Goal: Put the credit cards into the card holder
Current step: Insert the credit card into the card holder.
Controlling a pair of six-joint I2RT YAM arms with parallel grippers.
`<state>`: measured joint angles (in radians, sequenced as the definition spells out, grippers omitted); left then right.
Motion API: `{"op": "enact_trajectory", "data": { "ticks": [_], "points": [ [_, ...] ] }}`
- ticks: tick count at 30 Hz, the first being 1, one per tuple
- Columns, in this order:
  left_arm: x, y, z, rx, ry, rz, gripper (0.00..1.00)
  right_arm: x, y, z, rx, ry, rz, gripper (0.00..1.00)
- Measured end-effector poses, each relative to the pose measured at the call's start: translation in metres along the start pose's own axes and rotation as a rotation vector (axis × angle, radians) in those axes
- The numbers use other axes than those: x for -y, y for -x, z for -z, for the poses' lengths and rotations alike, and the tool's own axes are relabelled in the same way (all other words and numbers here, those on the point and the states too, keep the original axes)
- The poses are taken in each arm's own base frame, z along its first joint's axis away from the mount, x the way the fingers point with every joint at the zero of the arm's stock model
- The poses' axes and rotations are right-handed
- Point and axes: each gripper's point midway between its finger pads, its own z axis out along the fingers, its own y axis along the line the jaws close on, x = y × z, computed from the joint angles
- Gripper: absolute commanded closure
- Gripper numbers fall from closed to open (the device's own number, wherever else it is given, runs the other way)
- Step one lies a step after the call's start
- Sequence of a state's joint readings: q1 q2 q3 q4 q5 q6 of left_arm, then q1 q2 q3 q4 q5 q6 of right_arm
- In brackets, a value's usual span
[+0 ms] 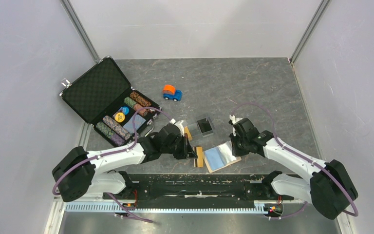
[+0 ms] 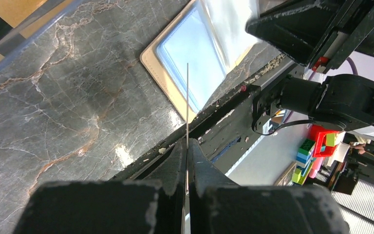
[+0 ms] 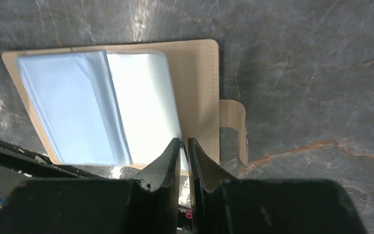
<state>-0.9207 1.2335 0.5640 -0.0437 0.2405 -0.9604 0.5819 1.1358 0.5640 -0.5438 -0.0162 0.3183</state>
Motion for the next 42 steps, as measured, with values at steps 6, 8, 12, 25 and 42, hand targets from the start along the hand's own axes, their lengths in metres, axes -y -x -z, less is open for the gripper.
{"op": "enact_trajectory", "data": {
  "ticks": [6, 8, 12, 25, 42],
  "points": [
    [0.001, -0.003, -0.001, 0.007, 0.010, -0.007, 0.98, -0.006, -0.023, 0.001, -0.015, 0.064, -0.048, 0.77],
    [0.001, -0.004, -0.002, 0.005, 0.011, -0.008, 0.98, -0.010, -0.027, 0.003, -0.011, 0.088, -0.069, 0.61],
    [0.001, -0.005, -0.002, 0.003, 0.011, -0.010, 0.98, -0.013, -0.023, 0.010, 0.030, 0.108, -0.092, 0.38],
    [0.044, 0.007, 0.003, 0.036, -0.177, -0.050, 0.98, -0.050, 0.029, 0.056, 0.222, 0.295, -0.053, 0.36],
    [0.104, 0.018, 0.027, 0.093, -0.482, -0.059, 0.98, -0.097, 0.036, 0.088, 0.281, 0.595, -0.104, 0.40]
  ]
}}
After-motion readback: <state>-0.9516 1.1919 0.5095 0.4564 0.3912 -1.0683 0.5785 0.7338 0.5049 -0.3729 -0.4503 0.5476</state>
